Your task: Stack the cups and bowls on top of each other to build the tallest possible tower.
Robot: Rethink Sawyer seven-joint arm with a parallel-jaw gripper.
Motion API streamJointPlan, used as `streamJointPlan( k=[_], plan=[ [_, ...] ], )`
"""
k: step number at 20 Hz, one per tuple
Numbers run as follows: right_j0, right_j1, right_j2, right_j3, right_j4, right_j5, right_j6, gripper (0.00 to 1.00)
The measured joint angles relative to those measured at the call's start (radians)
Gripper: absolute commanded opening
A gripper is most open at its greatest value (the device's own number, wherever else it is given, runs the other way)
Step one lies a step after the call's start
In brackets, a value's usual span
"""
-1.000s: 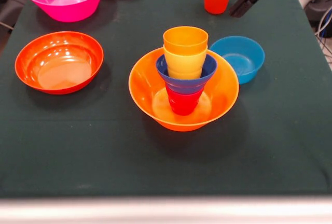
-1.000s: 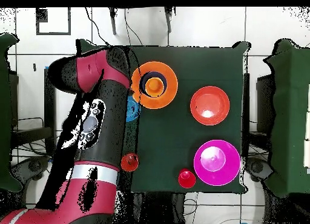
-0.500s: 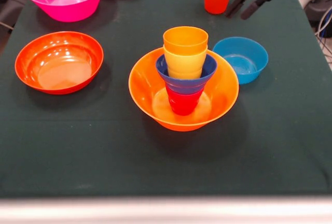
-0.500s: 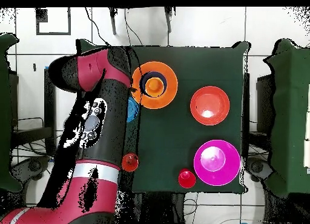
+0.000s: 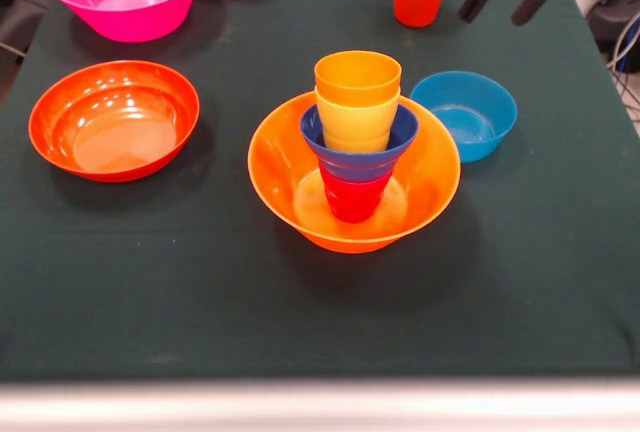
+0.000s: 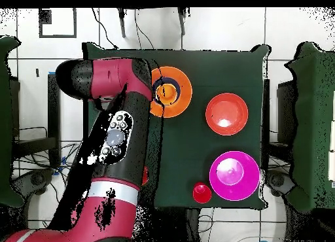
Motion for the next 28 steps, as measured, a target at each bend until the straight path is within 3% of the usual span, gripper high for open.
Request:
streamJointPlan(
  k=[7,12,19,23,28],
  plan=[
    [-0.006,-0.113,0.043,0.233,0.178,-0.106,0.073,1.0],
    [-0.045,-0.215,0.131,0.456,0.316,-0.263,0.075,1.0],
    [-0.13,-0.256,0.23,0.66,0.33,-0.507,0.075,1.0],
    [-0.149,-0.243,0.248,0.693,0.303,-0.567,0.075,1.0],
    [-0.151,-0.199,0.26,0.702,0.221,-0.62,0.075,1.0]
  ],
)
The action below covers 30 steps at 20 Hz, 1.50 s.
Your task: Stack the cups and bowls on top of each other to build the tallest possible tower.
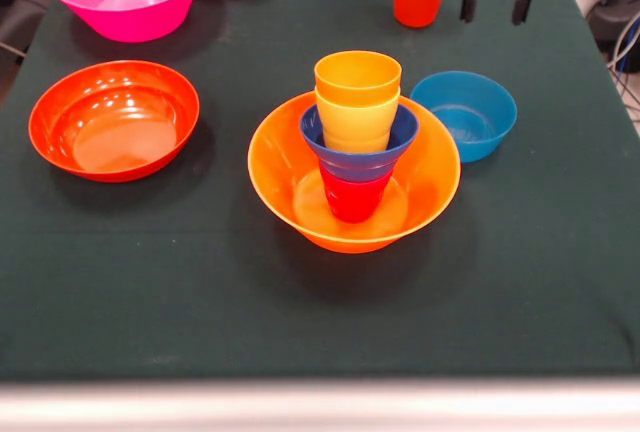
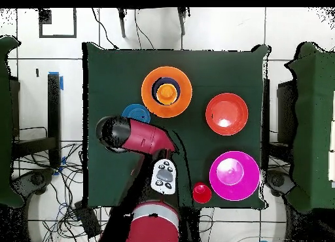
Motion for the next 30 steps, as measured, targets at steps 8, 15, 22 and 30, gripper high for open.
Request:
streamJointPlan(
  k=[8,15,22,30],
  plan=[
    [0.0,0.054,0.038,-0.001,-0.05,-0.006,0.0,1.0],
    [0.0,0.122,0.052,-0.031,-0.09,-0.006,0.0,1.0],
    [0.0,0.187,0.054,-0.091,-0.14,-0.005,0.0,1.0],
    [0.0,0.191,0.053,-0.184,-0.195,0.066,0.0,1.0]
  ],
)
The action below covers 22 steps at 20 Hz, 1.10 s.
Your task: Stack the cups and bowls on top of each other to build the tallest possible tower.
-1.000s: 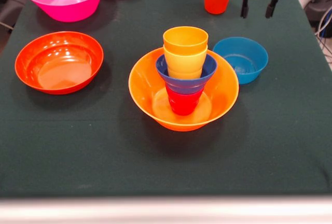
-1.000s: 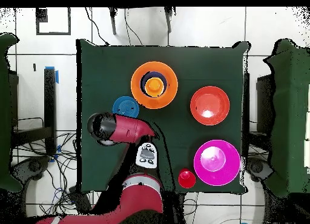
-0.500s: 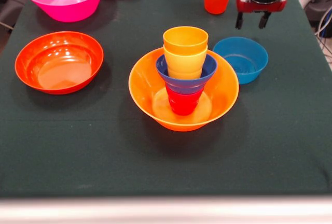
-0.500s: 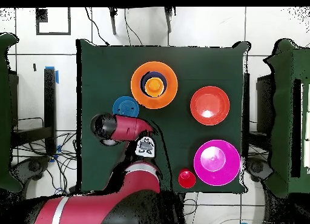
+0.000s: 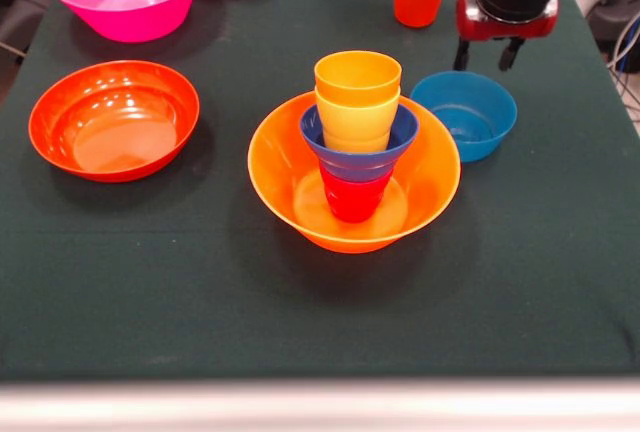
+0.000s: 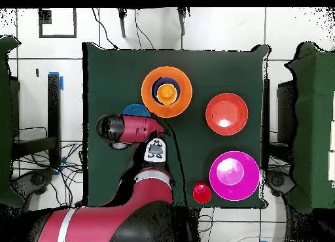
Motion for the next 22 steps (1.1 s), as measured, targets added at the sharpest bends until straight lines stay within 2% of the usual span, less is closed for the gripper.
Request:
streamJointPlan(
  k=[7,14,22],
  plan=[
    [0.0,0.0,0.0,-0.084,-0.01,0.068,0.0,1.0],
    [0.001,0.004,0.0,-0.153,-0.01,0.077,0.0,1.0],
    [0.004,0.004,-0.002,-0.174,-0.014,0.078,0.0,1.0]
  ],
)
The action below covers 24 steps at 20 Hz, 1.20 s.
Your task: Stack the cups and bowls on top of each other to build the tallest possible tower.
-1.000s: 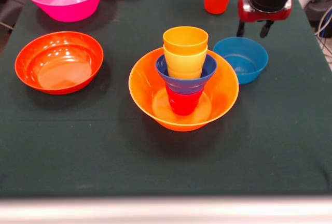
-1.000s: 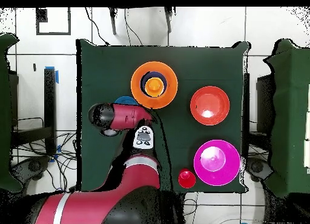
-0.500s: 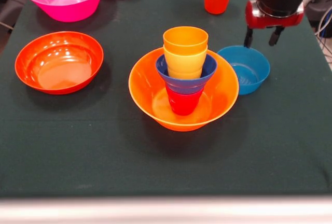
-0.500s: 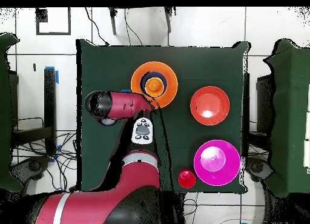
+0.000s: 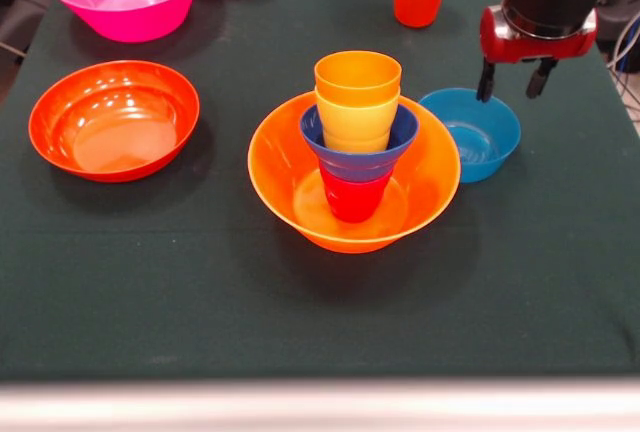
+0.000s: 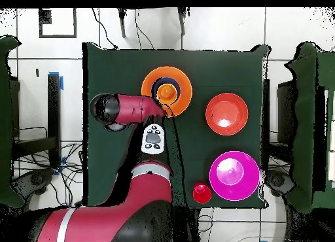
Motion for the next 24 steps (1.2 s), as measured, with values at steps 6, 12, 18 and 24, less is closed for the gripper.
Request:
streamJointPlan(
  k=[6,12,18,24],
  plan=[
    [0.0,-0.014,0.0,0.0,-0.027,0.0,0.0,1.0],
    [0.0,-0.02,0.0,0.0,-0.045,0.0,0.0,1.0],
    [-0.001,0.018,0.0,-0.023,-0.045,0.0,0.0,1.0],
    [-0.002,0.079,0.001,-0.057,-0.048,0.0,0.0,1.0]
  ],
)
